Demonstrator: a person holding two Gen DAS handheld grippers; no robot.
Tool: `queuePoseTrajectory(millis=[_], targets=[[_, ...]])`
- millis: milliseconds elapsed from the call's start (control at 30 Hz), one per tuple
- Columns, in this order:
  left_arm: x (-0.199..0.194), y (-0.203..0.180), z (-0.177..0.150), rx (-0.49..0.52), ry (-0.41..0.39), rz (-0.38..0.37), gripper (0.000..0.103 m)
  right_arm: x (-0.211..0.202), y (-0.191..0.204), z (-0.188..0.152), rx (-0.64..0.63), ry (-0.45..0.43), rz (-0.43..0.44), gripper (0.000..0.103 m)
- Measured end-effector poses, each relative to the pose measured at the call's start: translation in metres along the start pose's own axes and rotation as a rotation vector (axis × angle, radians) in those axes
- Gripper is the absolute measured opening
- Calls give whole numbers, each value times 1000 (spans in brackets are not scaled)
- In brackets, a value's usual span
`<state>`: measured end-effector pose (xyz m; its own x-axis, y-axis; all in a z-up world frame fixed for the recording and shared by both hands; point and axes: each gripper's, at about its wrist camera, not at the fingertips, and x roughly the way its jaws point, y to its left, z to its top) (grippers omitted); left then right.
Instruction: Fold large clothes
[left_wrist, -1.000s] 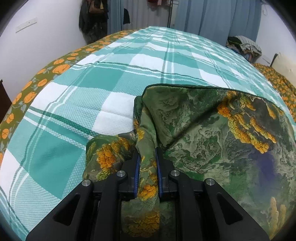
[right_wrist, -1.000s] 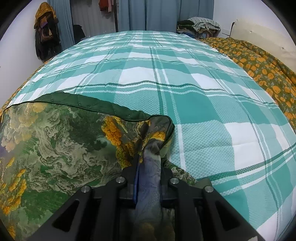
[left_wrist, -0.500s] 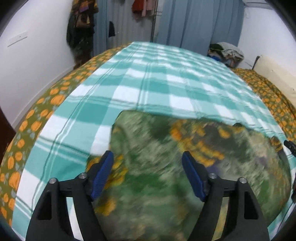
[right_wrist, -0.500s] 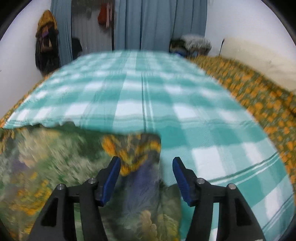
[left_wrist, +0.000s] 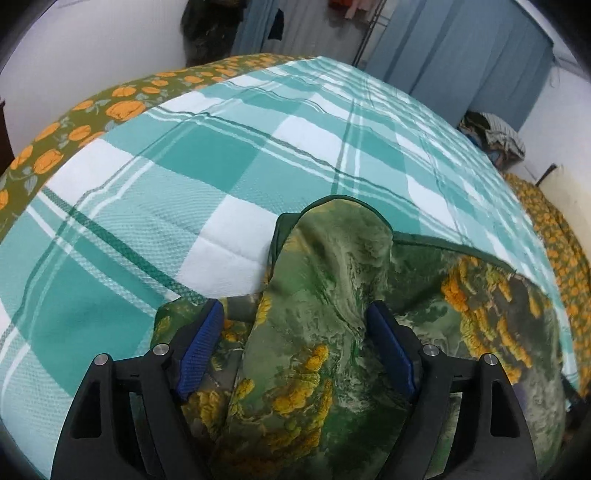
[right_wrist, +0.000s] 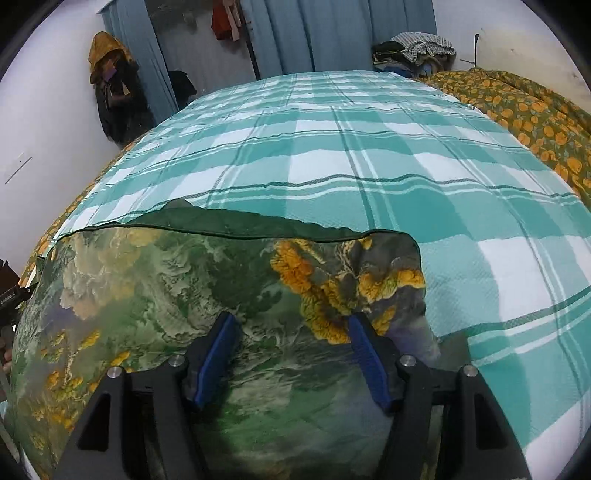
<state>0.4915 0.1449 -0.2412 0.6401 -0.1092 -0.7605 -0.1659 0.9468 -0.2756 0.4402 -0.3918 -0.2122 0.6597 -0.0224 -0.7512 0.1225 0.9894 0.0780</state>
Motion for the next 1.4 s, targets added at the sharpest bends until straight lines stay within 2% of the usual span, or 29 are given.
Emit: queuePoseTrajectory(millis=[200, 433, 600, 667, 767, 867, 933, 1067, 1133, 1267, 1400], targets=[[2, 8, 0, -39, 12, -53, 82, 3, -2, -3, 14, -24, 16, 65], [-12, 5, 1, -36, 60, -43, 82, -1, -7, -5, 34, -29, 45, 65], [-60, -8, -9, 110, 57, -8, 86, -11, -6, 7, 23, 42, 44, 65], [-82, -15, -16, 160, 53, -26, 86, -32, -2, 13, 4, 18, 26, 65], [-115, -29, -29, 202, 47, -73, 87, -71, 1, 13, -9, -41, 73, 66], [-139, -53, -42, 256, 38, -118, 88, -100, 6, -5, -39, -37, 125, 66], [-147, -74, -50, 306, 45, -150, 90, -115, 10, -30, -86, -22, 114, 66], [-140, -125, -58, 389, 110, -197, 91, -132, 10, -77, -152, -18, 47, 66], [-127, -151, -57, 411, 120, -191, 91, -140, 4, -98, -122, -43, 48, 66], [-85, -186, -38, 367, 158, -155, 91, -145, -9, -115, -29, -70, 73, 67], [-50, -210, -24, 329, 179, -104, 91, -144, -9, -115, -35, -84, 78, 69]])
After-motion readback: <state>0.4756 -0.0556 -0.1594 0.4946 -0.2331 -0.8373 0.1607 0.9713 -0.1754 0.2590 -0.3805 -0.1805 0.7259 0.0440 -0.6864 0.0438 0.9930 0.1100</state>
